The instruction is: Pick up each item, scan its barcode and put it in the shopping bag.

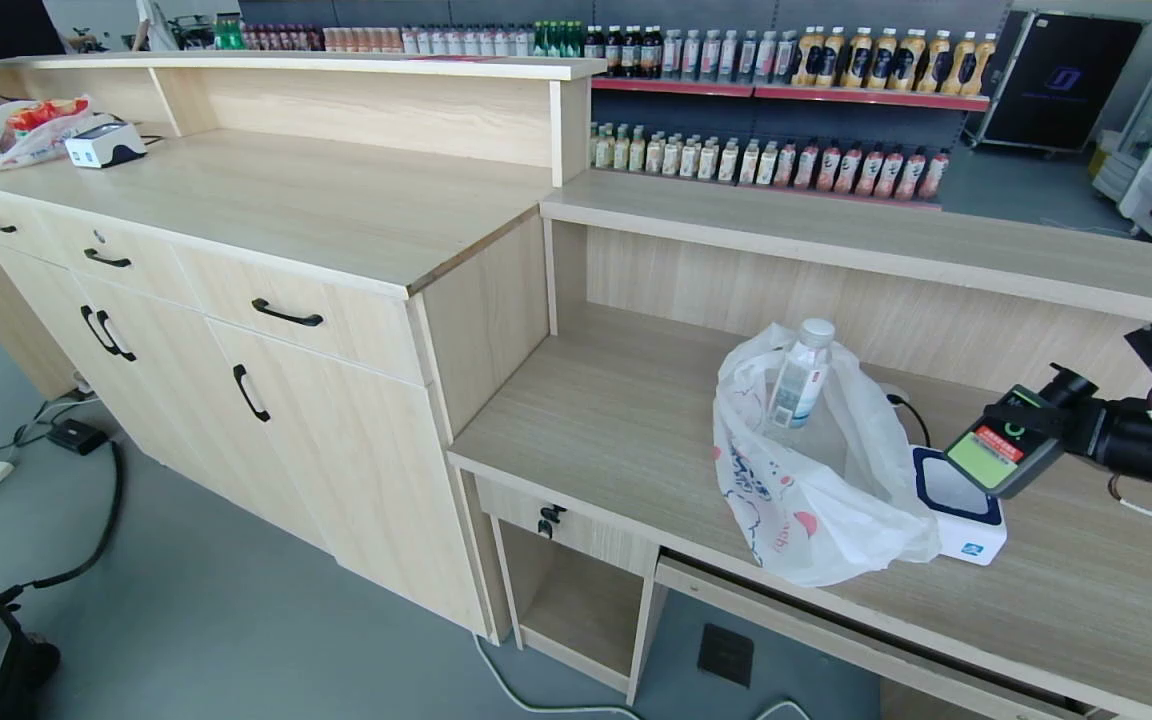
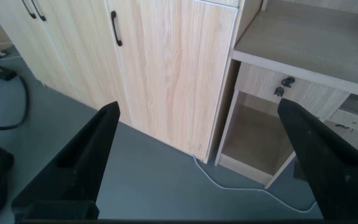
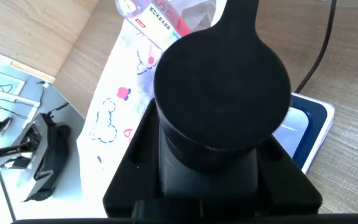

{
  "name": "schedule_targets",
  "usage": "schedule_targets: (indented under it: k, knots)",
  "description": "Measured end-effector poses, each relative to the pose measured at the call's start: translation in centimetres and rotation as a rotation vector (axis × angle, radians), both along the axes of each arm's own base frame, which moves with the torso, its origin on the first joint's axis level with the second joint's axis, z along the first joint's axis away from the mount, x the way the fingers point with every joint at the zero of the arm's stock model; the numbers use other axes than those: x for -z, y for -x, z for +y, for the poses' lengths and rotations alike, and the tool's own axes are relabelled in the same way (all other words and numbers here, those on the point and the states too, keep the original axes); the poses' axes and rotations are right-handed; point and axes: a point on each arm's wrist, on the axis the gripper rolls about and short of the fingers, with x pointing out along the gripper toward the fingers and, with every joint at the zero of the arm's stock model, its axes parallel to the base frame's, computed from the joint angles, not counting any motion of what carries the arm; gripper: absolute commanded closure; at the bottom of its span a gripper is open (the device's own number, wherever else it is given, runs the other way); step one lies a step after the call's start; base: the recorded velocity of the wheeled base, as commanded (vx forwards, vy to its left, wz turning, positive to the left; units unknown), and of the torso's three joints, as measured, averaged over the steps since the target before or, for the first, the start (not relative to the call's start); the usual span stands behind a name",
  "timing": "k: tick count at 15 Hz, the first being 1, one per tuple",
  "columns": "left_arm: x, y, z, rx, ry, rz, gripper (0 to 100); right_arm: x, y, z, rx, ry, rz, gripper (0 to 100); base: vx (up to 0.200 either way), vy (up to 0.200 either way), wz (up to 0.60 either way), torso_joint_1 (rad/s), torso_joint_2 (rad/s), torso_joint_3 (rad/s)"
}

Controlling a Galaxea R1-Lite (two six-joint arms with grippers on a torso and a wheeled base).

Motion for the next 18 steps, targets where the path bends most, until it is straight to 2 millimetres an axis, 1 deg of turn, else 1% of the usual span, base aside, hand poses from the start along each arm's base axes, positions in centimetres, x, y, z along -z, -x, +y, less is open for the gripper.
schedule_targets:
  k: [10, 15, 18]
  knots:
    - [0.0, 0.0, 0.0, 0.0, 0.0, 0.0, 0, 2.4, -1.4, -0.6, -0.052, -0.007, 0.024, 100, 0.0, 0.0, 0.0, 0.0, 0.0, 0.0]
    - [0.0, 0.0, 0.0, 0.0, 0.0, 0.0, 0, 2.6, -2.7, -1.1, -0.053, 0.008, -0.01, 100, 0.0, 0.0, 0.0, 0.0, 0.0, 0.0]
    - [0.0, 0.0, 0.0, 0.0, 0.0, 0.0, 0, 2.8, -3.7, -0.7, -0.074, 0.013, -0.021, 100, 0.0, 0.0, 0.0, 0.0, 0.0, 0.0]
